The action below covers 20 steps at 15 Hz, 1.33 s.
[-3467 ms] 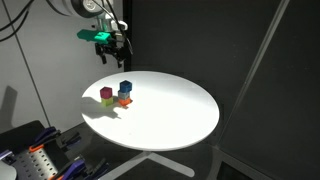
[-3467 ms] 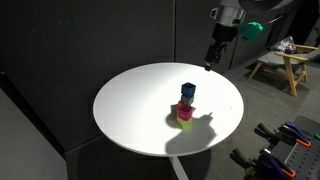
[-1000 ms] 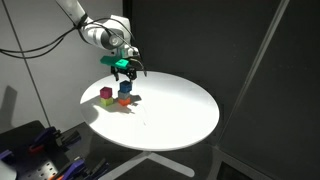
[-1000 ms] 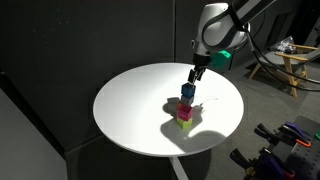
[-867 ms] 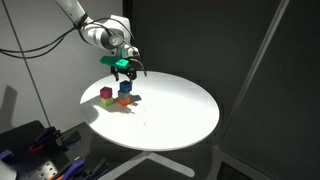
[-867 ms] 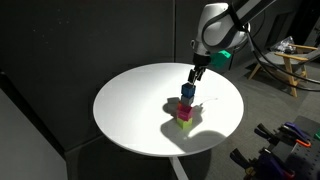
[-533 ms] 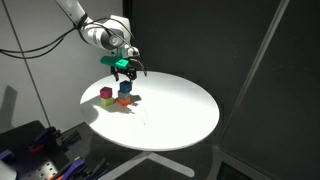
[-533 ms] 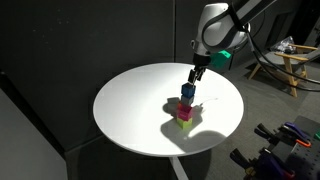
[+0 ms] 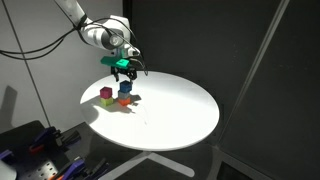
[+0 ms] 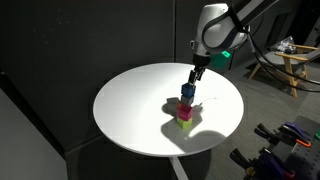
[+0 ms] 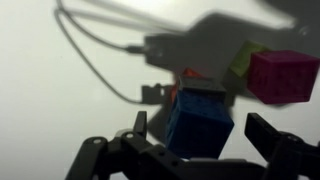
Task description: Put the blue block on the table
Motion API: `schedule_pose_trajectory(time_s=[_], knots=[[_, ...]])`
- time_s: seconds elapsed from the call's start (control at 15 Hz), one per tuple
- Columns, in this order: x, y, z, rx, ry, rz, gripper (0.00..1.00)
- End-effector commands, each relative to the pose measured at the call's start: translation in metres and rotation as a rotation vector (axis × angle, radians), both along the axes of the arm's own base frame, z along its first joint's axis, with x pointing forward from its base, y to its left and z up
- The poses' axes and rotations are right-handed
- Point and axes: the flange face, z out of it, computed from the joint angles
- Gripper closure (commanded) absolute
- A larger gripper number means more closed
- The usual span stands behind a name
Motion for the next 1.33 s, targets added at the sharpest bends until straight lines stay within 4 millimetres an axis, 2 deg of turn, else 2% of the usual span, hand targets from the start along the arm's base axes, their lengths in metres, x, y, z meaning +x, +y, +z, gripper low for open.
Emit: schedule_pose_trajectory(time_s=[0.0,0.8,0.87,1.0,1.13,1.27], knots=[[0.011,0.003,-0.005,-0.013,0.0,-0.006,0.0],[0.032,0.01,-0.019,-0.01,0.008,-0.031,0.0],[0.032,0.011,-0.02,-0.008,0.01,-0.029,0.25],[0.034,0.011,-0.023,-0.009,0.012,-0.027,0.34],[0.035,0.011,-0.025,-0.009,0.016,-0.027,0.53],[0.037,0.012,-0.022,-0.009,0.013,-0.026,0.67]])
